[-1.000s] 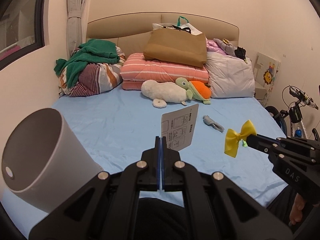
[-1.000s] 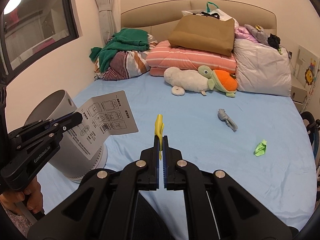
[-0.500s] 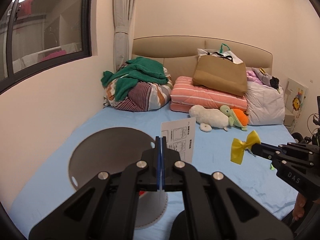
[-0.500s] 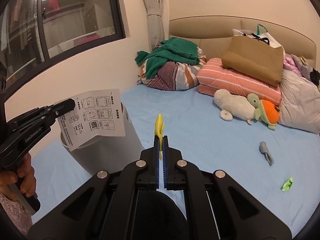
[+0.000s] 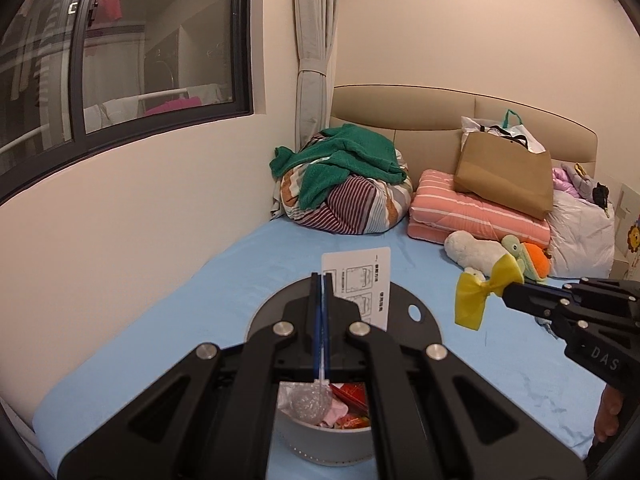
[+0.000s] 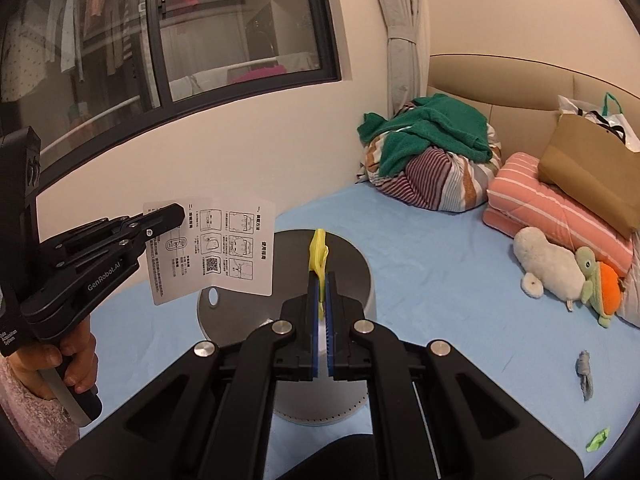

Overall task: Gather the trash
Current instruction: 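Open both tools over the grey bin to drop the card and bow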

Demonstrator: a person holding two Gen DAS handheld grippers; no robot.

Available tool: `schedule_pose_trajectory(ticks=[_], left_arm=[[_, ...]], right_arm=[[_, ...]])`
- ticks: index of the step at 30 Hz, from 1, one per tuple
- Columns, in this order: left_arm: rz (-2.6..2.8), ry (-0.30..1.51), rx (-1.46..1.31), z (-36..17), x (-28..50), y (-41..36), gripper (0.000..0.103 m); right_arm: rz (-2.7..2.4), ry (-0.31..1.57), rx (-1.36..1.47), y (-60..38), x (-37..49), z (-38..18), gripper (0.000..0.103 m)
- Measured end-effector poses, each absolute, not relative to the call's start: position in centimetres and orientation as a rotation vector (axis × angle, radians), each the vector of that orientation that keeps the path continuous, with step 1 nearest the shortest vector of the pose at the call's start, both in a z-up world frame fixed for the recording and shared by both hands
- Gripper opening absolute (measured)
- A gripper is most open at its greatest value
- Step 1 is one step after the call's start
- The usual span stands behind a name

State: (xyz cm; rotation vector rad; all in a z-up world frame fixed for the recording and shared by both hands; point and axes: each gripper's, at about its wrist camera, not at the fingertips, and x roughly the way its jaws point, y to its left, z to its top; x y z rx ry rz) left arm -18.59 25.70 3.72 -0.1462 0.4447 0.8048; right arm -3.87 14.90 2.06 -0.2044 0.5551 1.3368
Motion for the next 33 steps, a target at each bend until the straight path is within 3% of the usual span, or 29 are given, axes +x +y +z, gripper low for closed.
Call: schedule_pose_trajectory(ticks=[11,13,15,17,18,19,28,33], left_arm=[[0.839,0.478,-0.161,2.6,-18.1,28.9,0.005],[0.825,0.493,-0.169,2.3,-17.9,29.3,0.006],[0.826,0.504,-0.169,2.1,-17.8,29.4,0.01],[0.827,0.515,-0.173,1.8,-17.7,29.6,0.033],[0.83,0.515,-0.182,1.6,-17.8,29.6,0.061],[0.835,0.508,-0.194,1.5,-17.9,29.7,0.073],[0.82,0.513,-0.202,1.1,-17.4,29.6,0.075],[0.798,0.522,-0.201,0.7,-16.8,29.0,0.077]], right_arm=[[1.39,0.579,-0.27,19.7,-4.7,1.8,0.003],[1.389,0.603,-0.276,20.3,-4.5,1.5,0.012],[1.382,0.618,-0.261,20.5,-4.3,1.1,0.037],[1.375,0.619,-0.246,20.6,-4.2,0.9,0.04],[1.375,0.623,-0.247,20.7,-4.1,0.8,0.04],[1.374,0.627,-0.248,20.8,-4.1,0.7,0.04],[1.362,0.649,-0.261,21.2,-3.8,0.2,0.04],[1.335,0.657,-0.252,20.4,-3.2,-0.3,0.049]])
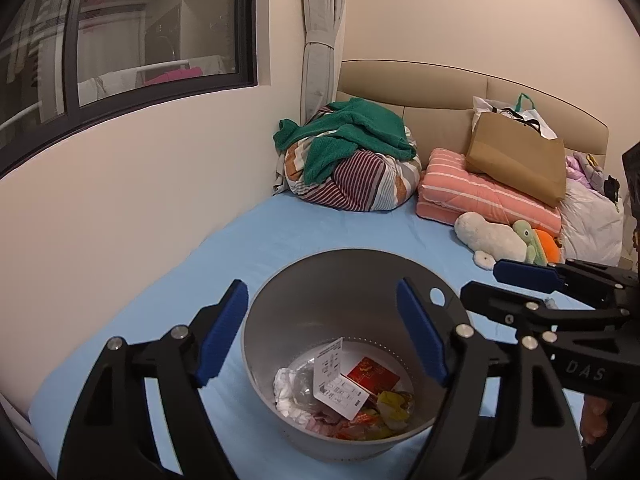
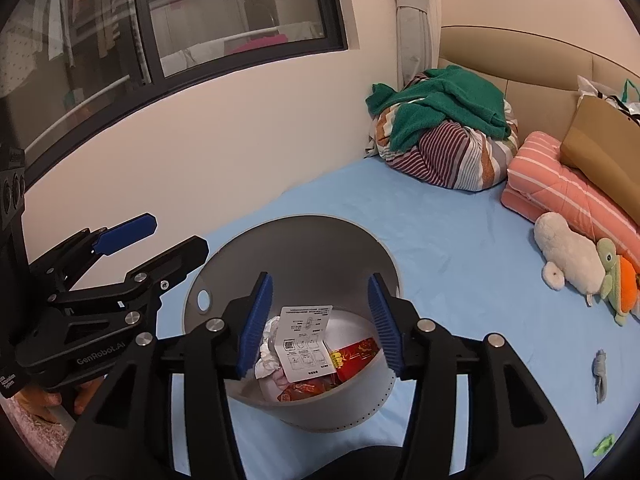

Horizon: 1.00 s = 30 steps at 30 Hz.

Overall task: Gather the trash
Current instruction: 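Open both tools over the grey bin to drop the card and bow, then move both tools back over the bed toward the grey sock and green cloth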

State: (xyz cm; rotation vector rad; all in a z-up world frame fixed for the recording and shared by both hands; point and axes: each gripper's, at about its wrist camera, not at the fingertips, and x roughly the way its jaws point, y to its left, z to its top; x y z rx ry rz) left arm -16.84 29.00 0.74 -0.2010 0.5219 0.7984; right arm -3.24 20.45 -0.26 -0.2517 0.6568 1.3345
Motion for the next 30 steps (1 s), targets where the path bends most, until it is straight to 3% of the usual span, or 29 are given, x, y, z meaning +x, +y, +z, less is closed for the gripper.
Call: schedule_pose_trajectory(ticks=[12,30], left_arm=[[0.662,0.56,-0.178,-0.4,-12.4,25.1,0.079],[0.295,0.645,-0.086,-3.1,-0.1,11.9,0.079]], right_arm=[[1.182,0.694,-0.19,14.3,0.9,-1.6,0.05],[0.733,0.717,-0.048,-4.0,8.9,-5.5,0.054]])
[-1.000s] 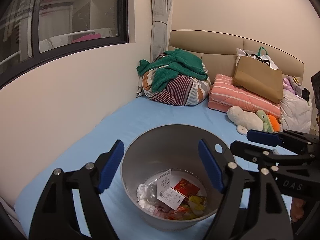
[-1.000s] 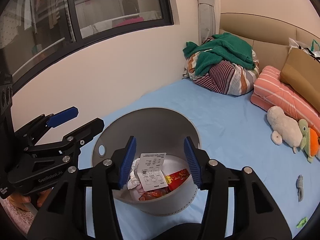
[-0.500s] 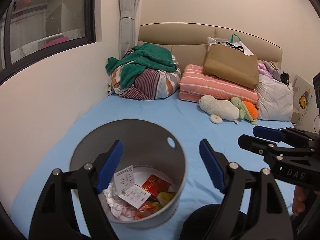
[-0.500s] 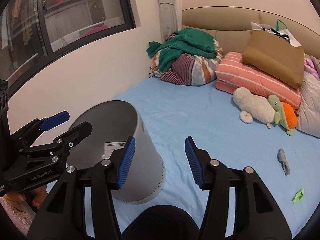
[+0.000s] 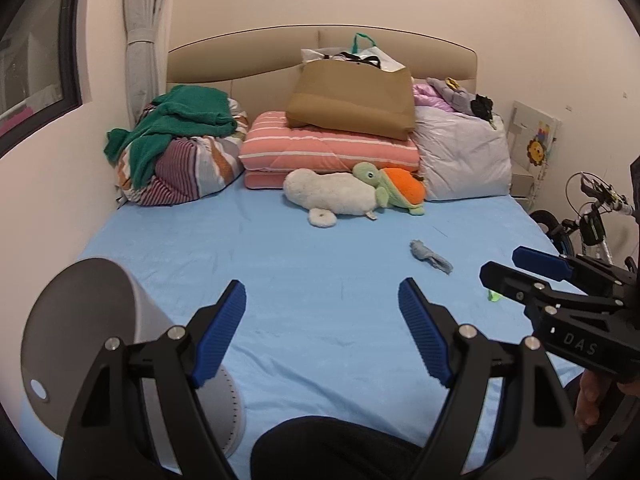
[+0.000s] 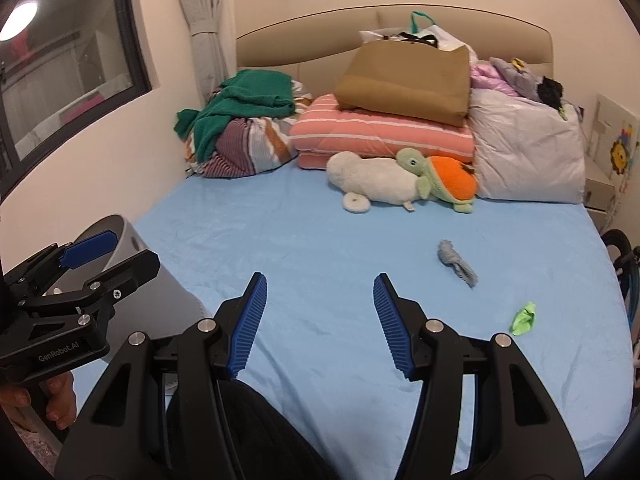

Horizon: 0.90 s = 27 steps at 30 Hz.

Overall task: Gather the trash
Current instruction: 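Move both tools back over the bed toward the grey sock and green cloth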

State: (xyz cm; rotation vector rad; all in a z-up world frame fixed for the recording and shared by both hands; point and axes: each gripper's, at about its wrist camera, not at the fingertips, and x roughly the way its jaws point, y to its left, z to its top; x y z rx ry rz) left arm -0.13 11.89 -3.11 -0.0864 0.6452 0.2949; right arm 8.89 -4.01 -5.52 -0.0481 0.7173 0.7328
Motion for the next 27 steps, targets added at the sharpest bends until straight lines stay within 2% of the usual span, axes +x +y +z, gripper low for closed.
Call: schedule_pose_trajectory(ticks=[14,27], left_arm=[[0.099,0.738,-0.049,-7.0,8.9,3.0,0.079],[0.034,0.848,-0.05,-12.1,15.9,-0.4,0.079]], right_arm=[[0.453,0.769,0.074,-16.1,14.3,-10.0,0.054],[0.32,0.835,0.122,-20.7,19.3,-14.7,0.054]])
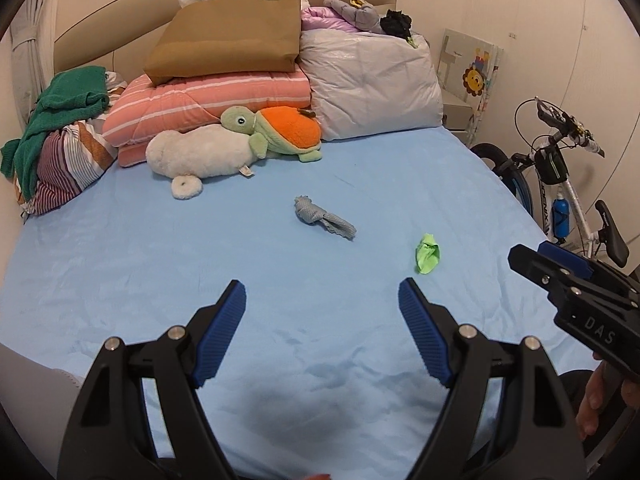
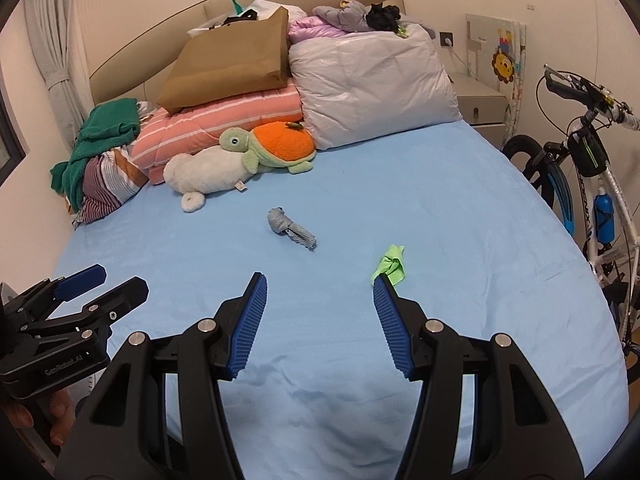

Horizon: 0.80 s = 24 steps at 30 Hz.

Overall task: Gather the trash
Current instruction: 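Move both tools back over the bed toward the grey sock and green cloth, then grasp the grey knotted sock with the left tool while the right tool grasps the green cloth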

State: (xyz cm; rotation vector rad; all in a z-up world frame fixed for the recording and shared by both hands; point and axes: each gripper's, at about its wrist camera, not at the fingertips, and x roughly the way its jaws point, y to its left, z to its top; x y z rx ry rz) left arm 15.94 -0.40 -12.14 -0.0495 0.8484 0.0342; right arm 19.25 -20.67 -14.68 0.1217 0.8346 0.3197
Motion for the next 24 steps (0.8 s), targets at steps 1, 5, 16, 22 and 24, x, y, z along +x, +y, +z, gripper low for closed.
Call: schedule_pose_trajectory(ticks=[1,5,16,22,24], left_arm=[[0.03,0.857,-0.051,-12.6,16.6,-0.6,0.079],[0.009,0.885,-0.058,-14.2,18.7,-1.1,0.079],[-0.038,0.938,-0.079,-18.9,25.3,-1.9,0.079],[-0.041,0.984,-0.091,-22.6,29.5,-1.6,0.079],[-0.037,1.006,-0.092,-24.0,31.0,-1.4,0.079]], right_arm=[[0.313,0.839,0.122,-20.8,19.6,-15.0,0.054],[0.284,0.858,0.114,-21.2,21.4,-16.7,0.054],[0.246,0.909,0.119,-20.7,27.7,-22.1,0.053],[0.224,0.953,0.119,-20.3,31.0,-26.1,0.051],[0.218,0.976,0.126,-20.3,31.9,-27.5,0.05]])
